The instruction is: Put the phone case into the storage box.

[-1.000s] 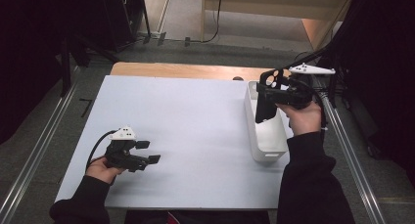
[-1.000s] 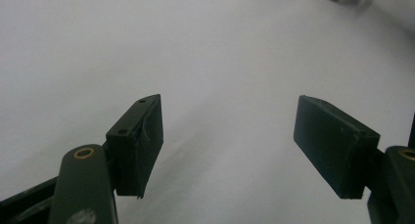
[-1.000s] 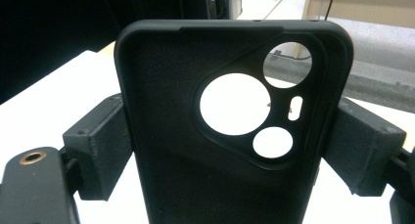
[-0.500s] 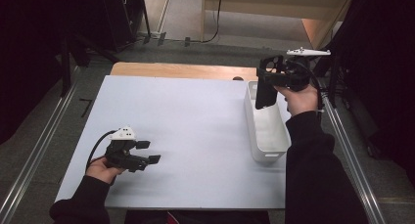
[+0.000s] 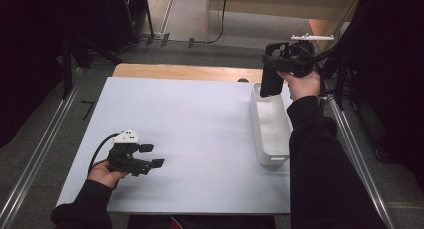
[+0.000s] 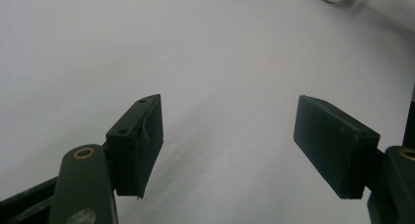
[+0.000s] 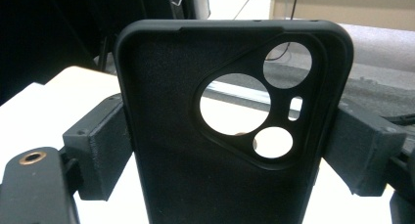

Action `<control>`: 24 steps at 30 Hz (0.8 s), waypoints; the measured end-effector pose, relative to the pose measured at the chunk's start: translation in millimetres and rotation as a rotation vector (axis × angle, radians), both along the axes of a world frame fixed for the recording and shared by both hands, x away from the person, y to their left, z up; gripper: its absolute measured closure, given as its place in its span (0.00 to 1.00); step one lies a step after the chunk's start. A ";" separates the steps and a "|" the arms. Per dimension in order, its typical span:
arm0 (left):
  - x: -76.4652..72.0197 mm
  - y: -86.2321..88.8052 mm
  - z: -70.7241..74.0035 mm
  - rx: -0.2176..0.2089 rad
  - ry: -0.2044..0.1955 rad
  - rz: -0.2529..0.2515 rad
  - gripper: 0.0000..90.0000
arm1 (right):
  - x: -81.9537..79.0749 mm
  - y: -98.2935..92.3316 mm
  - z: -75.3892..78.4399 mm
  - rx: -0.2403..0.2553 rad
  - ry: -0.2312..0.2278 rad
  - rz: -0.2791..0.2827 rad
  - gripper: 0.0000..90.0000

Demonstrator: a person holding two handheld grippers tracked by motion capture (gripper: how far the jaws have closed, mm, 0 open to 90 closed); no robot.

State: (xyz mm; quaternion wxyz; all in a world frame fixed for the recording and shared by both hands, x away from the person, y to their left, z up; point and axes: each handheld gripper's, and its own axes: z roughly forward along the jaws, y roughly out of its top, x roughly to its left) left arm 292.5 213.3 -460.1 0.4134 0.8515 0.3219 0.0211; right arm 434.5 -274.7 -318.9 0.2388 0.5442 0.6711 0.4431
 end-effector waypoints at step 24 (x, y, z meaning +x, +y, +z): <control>0.4 -0.6 -0.4 0.001 0.001 -0.007 0.29 | 36.2 -4.6 -12.4 0.025 -0.018 -0.158 0.13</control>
